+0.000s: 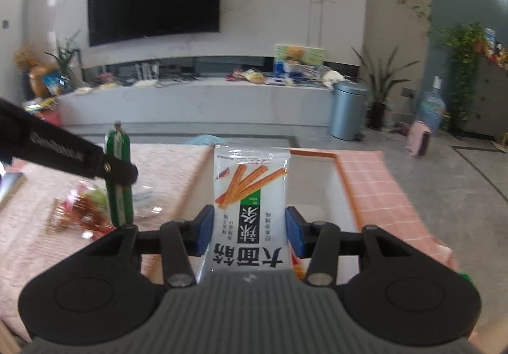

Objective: Organize snacks
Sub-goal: 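Carry the sausage and stick-snack packet into the box and open both tools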

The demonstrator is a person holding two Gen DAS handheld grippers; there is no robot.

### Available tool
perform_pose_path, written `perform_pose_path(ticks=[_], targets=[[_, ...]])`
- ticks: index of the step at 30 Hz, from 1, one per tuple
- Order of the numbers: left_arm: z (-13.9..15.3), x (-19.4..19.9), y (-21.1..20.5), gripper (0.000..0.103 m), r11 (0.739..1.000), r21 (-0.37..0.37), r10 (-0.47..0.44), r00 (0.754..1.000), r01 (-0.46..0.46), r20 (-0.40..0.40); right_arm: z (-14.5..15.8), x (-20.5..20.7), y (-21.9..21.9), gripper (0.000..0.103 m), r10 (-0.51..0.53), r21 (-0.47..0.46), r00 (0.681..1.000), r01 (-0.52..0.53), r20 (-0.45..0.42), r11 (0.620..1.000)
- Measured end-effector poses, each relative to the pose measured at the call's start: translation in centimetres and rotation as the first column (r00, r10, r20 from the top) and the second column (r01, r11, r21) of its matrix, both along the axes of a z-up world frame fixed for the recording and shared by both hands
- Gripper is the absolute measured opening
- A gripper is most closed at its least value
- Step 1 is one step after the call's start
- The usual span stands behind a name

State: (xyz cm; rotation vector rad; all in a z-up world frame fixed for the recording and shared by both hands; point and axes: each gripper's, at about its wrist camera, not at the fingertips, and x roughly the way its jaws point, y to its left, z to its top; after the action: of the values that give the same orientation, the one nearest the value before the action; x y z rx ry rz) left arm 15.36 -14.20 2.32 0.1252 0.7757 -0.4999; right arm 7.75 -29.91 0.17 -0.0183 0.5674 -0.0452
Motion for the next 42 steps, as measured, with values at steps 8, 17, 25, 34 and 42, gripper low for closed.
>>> perform_pose_path(ticks=[8,17,25,34,42], targets=[[-2.8,3.5,-6.1,0.024,0.991,0.089,-0.097,0.993,0.103,-0.075,-1.5,3.6,-5.6,0.047,-0.023,0.004,0.992,0.023,-0.123,1.000],[-6.7,7.9,-8.9,0.024,0.972,0.160,-0.131,0.964,0.171,-0.231,-5.3,8.8,-7.4,0.047,0.031,0.012,0.957,-0.028,-0.289,1.000],[-8.7,9.0,-10.8,0.024,0.930,0.269,-0.172,0.942,0.252,-0.288,-7.0,10.6,-6.3,0.047,0.065,-0.074,0.933,-0.098,-0.355,0.992],[-10.7,9.4,-11.8,0.024,0.887,0.357,-0.174,0.928,0.293,-0.328,-8.1,11.7,-4.9,0.047,0.107,-0.162,0.902,-0.190,-0.418,0.968],[-11.6,9.6,-11.5,0.024,0.879,0.375,-0.162,0.924,0.295,-0.348,-8.4,11.3,-3.8,0.047,0.118,-0.229,0.886,-0.242,-0.449,0.943]])
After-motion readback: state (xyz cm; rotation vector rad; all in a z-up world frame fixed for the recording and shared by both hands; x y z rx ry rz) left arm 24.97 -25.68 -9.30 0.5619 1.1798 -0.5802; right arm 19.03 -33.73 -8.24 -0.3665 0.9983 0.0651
